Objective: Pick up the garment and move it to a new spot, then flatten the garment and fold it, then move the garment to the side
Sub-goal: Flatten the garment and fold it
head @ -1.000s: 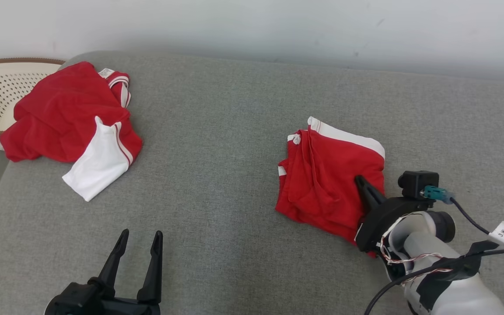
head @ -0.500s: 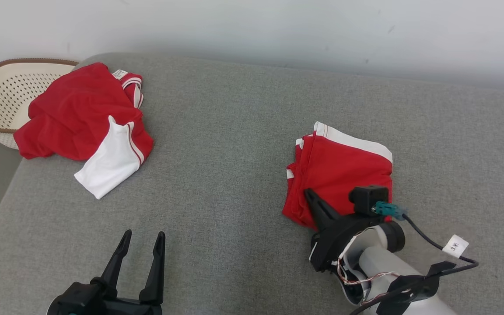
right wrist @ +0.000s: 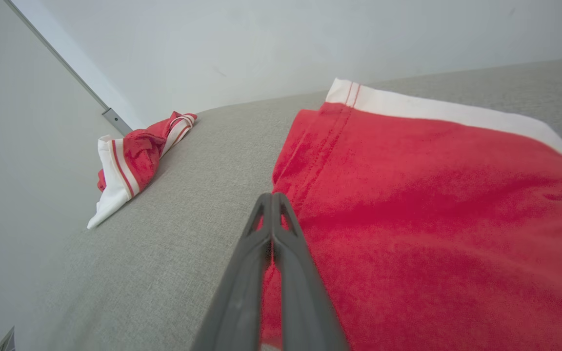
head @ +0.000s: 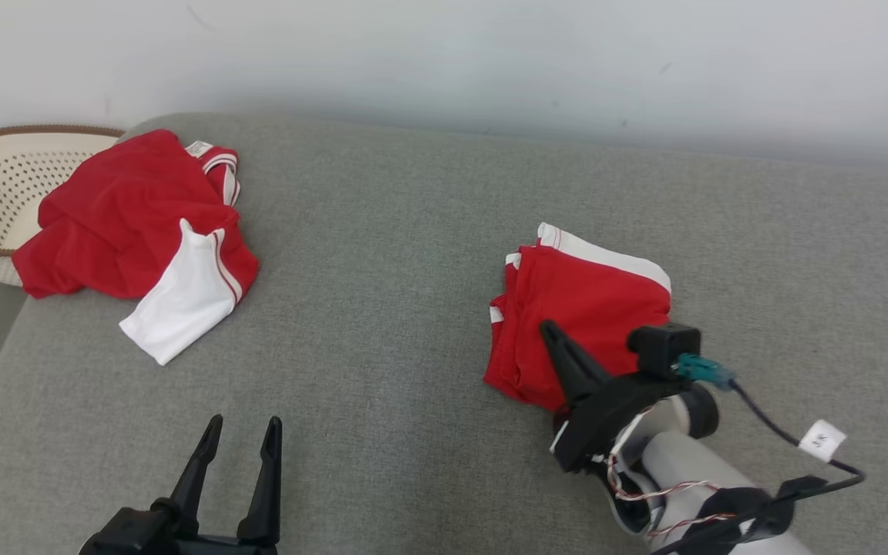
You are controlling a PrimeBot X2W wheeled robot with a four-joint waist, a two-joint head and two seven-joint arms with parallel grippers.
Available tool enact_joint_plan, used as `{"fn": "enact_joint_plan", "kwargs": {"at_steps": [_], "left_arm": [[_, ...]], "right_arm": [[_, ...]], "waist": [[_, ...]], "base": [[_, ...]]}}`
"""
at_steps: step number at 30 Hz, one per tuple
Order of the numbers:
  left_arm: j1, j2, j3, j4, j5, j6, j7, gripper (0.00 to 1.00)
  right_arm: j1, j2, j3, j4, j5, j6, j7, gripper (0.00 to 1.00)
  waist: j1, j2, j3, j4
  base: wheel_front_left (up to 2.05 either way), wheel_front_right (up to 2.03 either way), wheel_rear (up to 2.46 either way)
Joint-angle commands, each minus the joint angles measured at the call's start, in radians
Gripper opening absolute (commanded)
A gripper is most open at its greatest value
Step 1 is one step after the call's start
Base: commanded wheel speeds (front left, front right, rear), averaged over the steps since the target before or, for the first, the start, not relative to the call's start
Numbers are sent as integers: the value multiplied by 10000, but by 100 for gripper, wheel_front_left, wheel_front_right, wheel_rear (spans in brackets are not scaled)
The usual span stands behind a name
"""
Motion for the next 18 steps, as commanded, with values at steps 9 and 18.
{"fn": "enact_joint_plan", "kwargs": {"at_steps": [9,18], "left_arm": [[326,3,316,-151,135,52,-25,100],[423,3,885,-289,316,45,-25,100]], "right_arm": [[314,-1064,-1477,-382,-552,-2,-25,100],[-247,-1650,-1649,901,570,-1,831,100]], "waist": [[0,0,-226,-442],[0,0,-128,-477]], "base": [[0,0,0],[0,0,0]]}}
